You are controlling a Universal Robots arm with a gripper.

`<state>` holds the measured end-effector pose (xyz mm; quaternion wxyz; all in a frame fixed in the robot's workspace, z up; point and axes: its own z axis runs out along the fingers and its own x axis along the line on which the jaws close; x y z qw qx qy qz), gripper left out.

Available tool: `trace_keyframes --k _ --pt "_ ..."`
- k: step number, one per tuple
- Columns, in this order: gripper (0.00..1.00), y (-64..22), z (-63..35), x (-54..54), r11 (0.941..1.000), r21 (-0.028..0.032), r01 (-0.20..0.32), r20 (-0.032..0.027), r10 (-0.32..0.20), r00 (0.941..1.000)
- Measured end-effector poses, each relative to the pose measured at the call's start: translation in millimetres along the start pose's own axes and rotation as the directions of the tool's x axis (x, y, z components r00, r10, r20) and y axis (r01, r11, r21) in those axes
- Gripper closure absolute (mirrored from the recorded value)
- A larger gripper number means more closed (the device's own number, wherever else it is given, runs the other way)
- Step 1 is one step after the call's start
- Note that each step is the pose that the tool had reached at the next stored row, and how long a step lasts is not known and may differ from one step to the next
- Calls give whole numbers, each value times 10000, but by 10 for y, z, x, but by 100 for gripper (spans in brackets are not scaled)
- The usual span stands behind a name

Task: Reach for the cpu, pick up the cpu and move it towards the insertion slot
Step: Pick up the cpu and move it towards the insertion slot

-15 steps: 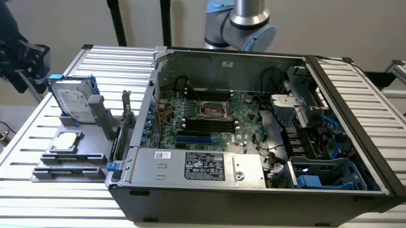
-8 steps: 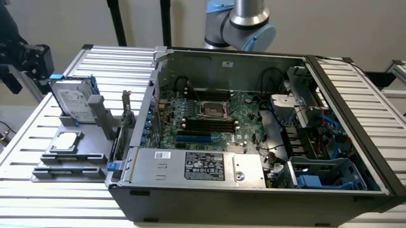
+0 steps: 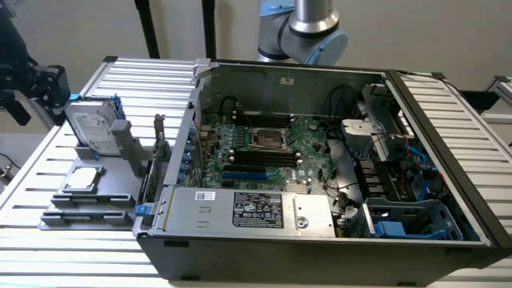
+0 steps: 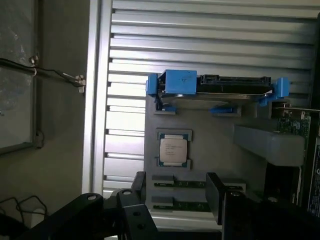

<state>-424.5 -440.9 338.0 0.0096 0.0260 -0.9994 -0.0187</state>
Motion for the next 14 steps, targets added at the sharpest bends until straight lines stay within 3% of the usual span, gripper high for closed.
trace_keyframes --k 14 --pt "40 -9 255 -4 10000 -2 -44 2 44 10000"
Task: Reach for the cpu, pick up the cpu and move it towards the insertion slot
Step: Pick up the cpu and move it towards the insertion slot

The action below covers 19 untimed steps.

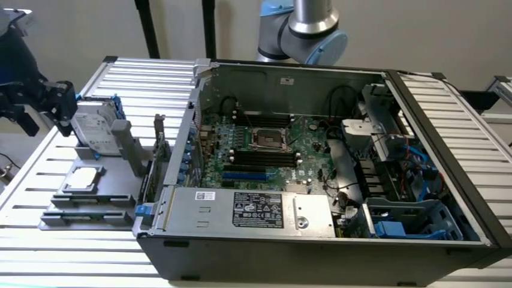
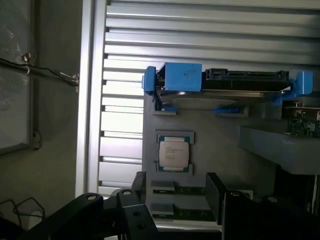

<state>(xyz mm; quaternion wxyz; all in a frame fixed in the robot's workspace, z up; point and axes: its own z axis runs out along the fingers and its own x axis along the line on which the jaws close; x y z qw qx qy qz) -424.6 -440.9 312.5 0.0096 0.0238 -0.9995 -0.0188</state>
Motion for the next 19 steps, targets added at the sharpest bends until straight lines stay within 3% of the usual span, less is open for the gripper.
trace_keyframes --k 8,10,11,19 --pt "40 -5 145 -3 10000 0 -46 1 46 10000" --pt "38 -7 181 -3 10000 0 -62 1 62 10000" --pt "33 -8 200 -3 10000 0 -77 1 77 10000" --pt "33 -10 346 -6 9997 -5 -254 9 254 9997"
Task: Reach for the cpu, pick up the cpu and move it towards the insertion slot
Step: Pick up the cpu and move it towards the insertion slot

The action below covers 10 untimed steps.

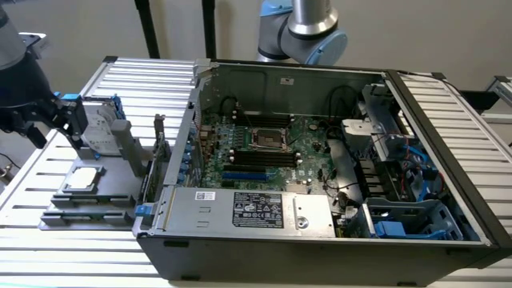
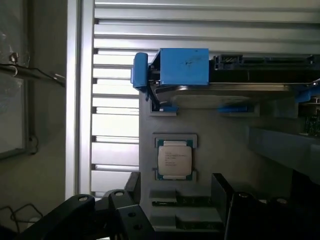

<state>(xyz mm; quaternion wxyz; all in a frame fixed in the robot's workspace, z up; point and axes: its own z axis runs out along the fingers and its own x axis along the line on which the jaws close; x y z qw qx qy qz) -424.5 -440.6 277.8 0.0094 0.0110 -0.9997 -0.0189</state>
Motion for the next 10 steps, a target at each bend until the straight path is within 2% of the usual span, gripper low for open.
trace_keyframes --k 10 --pt "33 -3 182 -4 9999 -3 -122 5 122 9999"
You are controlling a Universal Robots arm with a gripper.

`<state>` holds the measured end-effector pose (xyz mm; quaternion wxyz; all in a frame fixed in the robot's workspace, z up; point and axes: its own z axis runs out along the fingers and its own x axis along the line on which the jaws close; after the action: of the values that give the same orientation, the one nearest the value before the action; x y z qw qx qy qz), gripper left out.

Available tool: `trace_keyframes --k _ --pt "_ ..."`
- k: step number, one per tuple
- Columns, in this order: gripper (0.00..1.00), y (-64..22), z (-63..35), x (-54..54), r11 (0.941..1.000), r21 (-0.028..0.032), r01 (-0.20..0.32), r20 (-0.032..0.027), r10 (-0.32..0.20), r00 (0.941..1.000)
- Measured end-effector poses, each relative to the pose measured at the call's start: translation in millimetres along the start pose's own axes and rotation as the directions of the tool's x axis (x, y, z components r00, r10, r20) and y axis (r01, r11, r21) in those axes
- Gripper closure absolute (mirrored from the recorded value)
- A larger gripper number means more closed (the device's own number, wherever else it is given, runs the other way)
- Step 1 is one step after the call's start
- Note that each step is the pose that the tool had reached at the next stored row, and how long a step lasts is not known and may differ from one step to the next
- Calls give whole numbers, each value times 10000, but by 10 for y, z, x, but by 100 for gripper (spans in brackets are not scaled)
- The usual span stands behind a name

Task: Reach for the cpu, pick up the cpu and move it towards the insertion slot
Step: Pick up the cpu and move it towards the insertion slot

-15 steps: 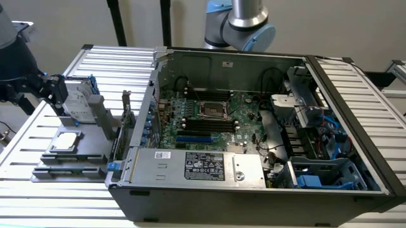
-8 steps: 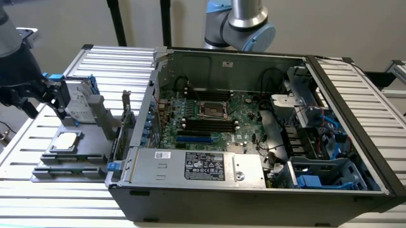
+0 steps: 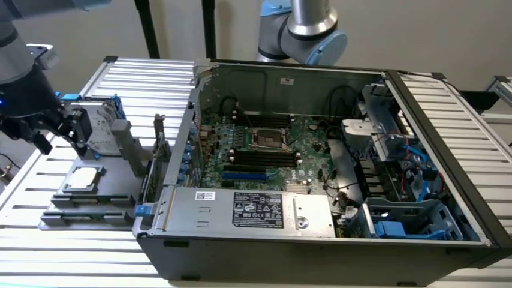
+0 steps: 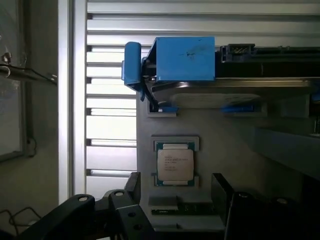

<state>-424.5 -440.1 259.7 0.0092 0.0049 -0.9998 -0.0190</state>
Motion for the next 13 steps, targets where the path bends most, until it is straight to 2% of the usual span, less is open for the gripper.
trace_keyframes --k 9,13 --pt "33 -4 164 -3 10000 -1 -75 3 75 10000" --pt "33 -6 237 -4 10000 -1 -75 51 75 10000"
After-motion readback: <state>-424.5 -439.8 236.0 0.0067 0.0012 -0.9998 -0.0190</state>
